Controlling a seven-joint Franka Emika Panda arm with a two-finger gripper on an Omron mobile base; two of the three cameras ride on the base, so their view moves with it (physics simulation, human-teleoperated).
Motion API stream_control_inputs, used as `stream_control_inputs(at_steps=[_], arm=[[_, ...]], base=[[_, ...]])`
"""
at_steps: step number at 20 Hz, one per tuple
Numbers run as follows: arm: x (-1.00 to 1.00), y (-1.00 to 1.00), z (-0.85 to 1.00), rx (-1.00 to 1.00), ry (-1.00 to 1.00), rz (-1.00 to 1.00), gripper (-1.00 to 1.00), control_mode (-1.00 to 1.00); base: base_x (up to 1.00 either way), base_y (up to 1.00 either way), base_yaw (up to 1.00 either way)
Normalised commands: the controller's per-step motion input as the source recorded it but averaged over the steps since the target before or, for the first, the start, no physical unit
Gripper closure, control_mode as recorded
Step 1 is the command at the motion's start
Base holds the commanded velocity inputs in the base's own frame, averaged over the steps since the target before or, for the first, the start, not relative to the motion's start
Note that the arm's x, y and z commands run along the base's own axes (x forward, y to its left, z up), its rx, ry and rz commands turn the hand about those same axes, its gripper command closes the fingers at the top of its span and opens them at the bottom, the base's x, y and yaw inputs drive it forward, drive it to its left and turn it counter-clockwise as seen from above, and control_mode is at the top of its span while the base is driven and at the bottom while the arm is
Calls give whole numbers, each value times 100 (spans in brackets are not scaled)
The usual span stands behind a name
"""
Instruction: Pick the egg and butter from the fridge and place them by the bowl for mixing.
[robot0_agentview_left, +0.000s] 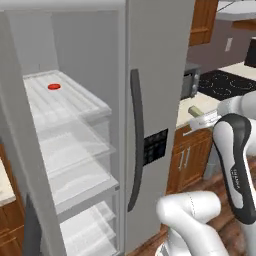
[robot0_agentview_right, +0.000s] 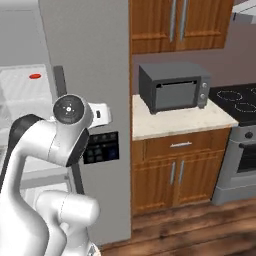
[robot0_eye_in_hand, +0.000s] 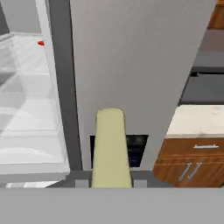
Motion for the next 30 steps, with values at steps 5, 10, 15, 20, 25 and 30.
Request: stream_control_inputs(at_steps=[5, 10, 15, 20, 25, 30], arm=[[0, 0, 0, 0, 0, 0, 100, 100], [0, 0, 0, 0, 0, 0, 100, 100], [0, 0, 0, 0, 0, 0, 100, 100], [0, 0, 0, 0, 0, 0, 100, 100], [0, 0, 0, 0, 0, 0, 100, 100], [0, 0, 0, 0, 0, 0, 100, 100]], base=[[24, -100, -74], [46, -100, -71], [55, -100, -69], [61, -100, -67], [97, -83, -52], [100, 23, -26]])
